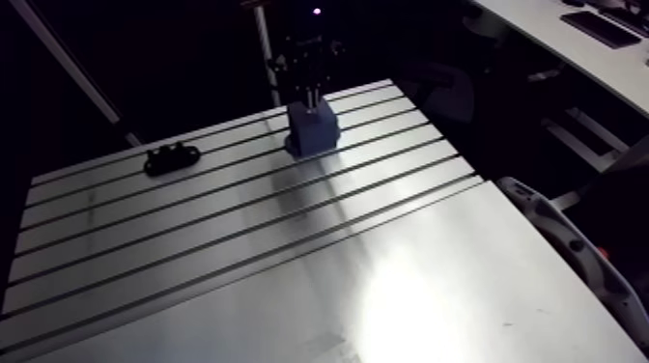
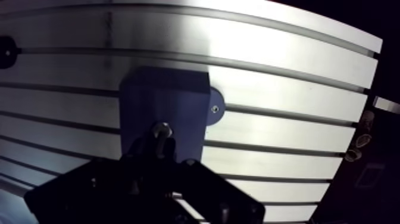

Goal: Pick up the M10 bolt and insert it into the hex recess until seated.

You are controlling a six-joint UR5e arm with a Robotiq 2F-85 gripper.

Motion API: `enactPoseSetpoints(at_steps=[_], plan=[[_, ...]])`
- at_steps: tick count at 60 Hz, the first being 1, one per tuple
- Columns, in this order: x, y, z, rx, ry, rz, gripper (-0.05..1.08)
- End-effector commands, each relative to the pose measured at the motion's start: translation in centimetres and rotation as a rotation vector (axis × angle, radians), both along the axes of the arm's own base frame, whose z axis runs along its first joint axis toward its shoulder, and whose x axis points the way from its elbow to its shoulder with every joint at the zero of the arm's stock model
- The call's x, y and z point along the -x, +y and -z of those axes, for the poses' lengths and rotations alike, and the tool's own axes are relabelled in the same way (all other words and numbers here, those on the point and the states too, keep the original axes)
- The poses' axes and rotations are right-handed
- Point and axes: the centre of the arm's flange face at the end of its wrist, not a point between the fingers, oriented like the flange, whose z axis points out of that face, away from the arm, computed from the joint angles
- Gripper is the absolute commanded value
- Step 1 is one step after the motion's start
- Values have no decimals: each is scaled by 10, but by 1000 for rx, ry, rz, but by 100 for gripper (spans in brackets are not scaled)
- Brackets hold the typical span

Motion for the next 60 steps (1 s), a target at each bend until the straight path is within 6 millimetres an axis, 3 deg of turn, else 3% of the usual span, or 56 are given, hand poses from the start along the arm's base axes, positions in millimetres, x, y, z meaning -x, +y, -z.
enactPoseSetpoints(at_steps=[1,27,33,43,45,47,52,60], plan=[[-6,-7,-8,9,-25,-18,1],[-27,-26,-91,-25,25,84,1],[-29,-53,-116,-40,59,104,1],[-32,-90,-140,-40,48,156,1],[-32,-109,-151,-43,54,182,1],[-32,-109,-151,-43,54,182,1],[-39,-145,-169,-48,71,209,1],[-41,-167,-183,-46,60,205,1]])
